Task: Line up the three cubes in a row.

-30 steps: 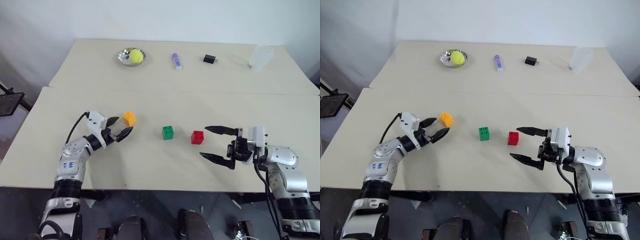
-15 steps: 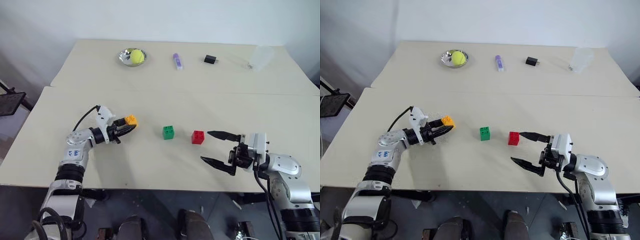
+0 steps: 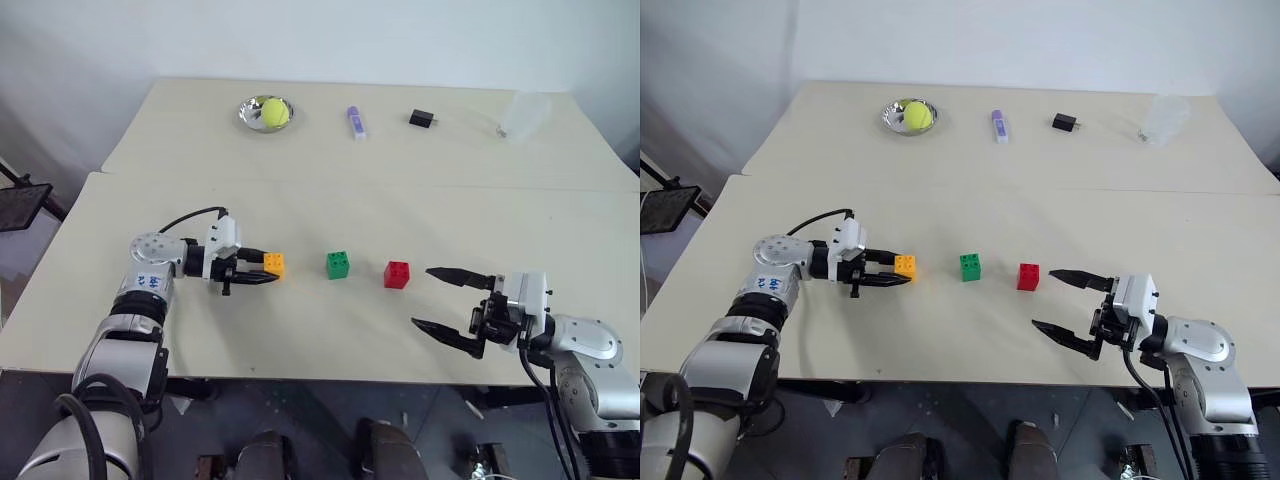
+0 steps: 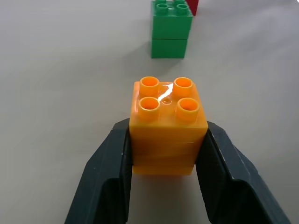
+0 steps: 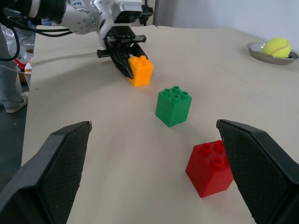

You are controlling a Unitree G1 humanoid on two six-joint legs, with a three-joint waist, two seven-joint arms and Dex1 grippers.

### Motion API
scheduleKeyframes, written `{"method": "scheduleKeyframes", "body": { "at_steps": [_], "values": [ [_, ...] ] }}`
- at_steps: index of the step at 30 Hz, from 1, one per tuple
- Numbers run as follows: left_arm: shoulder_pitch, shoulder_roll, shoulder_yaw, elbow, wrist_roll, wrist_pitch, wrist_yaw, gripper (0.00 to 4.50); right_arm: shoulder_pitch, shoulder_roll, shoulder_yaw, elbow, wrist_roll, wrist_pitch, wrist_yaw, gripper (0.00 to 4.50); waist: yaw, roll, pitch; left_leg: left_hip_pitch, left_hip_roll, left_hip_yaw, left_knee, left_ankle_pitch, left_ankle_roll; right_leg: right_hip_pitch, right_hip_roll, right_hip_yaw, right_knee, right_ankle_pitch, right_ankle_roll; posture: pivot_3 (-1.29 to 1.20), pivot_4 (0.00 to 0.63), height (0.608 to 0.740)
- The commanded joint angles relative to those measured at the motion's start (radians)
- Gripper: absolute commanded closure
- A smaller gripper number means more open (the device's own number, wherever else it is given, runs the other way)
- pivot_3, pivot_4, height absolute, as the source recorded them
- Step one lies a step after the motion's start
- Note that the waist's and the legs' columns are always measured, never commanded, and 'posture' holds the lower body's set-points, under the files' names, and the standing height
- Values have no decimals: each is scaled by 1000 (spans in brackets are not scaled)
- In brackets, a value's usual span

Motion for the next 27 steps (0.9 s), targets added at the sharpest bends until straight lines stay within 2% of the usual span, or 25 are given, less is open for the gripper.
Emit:
{"method": "scheduleKeyframes", "body": {
  "at_steps": [1, 2, 7, 11, 14, 18, 20, 23, 27],
  "values": [
    [-23, -7, -5, 51, 36, -26, 8, 3004, 18, -9, -29, -50, 29, 8, -11, 0, 0, 0, 0, 0, 0, 0, 0, 0, 0, 0, 0, 0, 0, 0, 0, 0, 150, 740],
    [-25, -5, -8, 59, 44, -33, 3, 3004, 20, -10, -28, -54, 30, 12, -12, 0, 0, 0, 0, 0, 0, 0, 0, 0, 0, 0, 0, 0, 0, 0, 0, 0, 150, 740],
    [-32, 23, 29, 57, 23, -10, -35, 1302, 11, -16, -23, -47, 35, 23, -2, 0, -1, 0, 0, 0, 0, 0, 0, 0, 0, 0, 0, 0, 1, 0, 0, 0, 150, 740],
    [10, 71, 76, -32, -37, 57, -120, 221, -29, -39, -26, -44, 77, 87, 11, 0, -5, 0, 0, 0, 0, 0, 0, 0, 0, -1, 0, 0, 1, 0, 0, 0, 150, 740],
    [89, 120, 123, -166, -93, 119, -132, 221, -83, -85, -33, -31, 110, 170, 27, 0, -18, 0, 0, 0, 1, 0, 0, 0, 0, -1, 0, 1, 2, 0, 0, 0, 150, 740],
    [324, 259, 230, -534, -218, 353, -98, 221, -245, -211, 4, 89, 55, 213, 131, 0, -35, 0, 1, 0, 2, -2, 0, 0, 0, -3, 0, 2, 4, 0, 0, 0, 150, 740],
    [383, 287, 252, -639, -232, 385, -57, 221, -303, -252, 31, 143, 25, 224, 171, 0, -32, 0, 1, 0, 3, -1, 0, 0, 0, -4, 0, 2, 6, 0, 0, 0, 150, 740],
    [419, 323, 292, -730, -217, 352, 31, 221, -412, -296, 74, 264, -45, 200, 230, 0, -17, 0, 1, 0, 3, 0, 2, 0, 0, -3, 0, 1, 6, 0, -1, 0, 150, 740],
    [425, 343, 314, -772, -231, 366, 73, 221, -463, -304, 97, 331, -88, 178, 268, 0, -5, 0, 1, 0, 2, 0, 2, 0, 0, -2, 0, 1, 5, 0, -1, 0, 150, 740]
  ]
}}
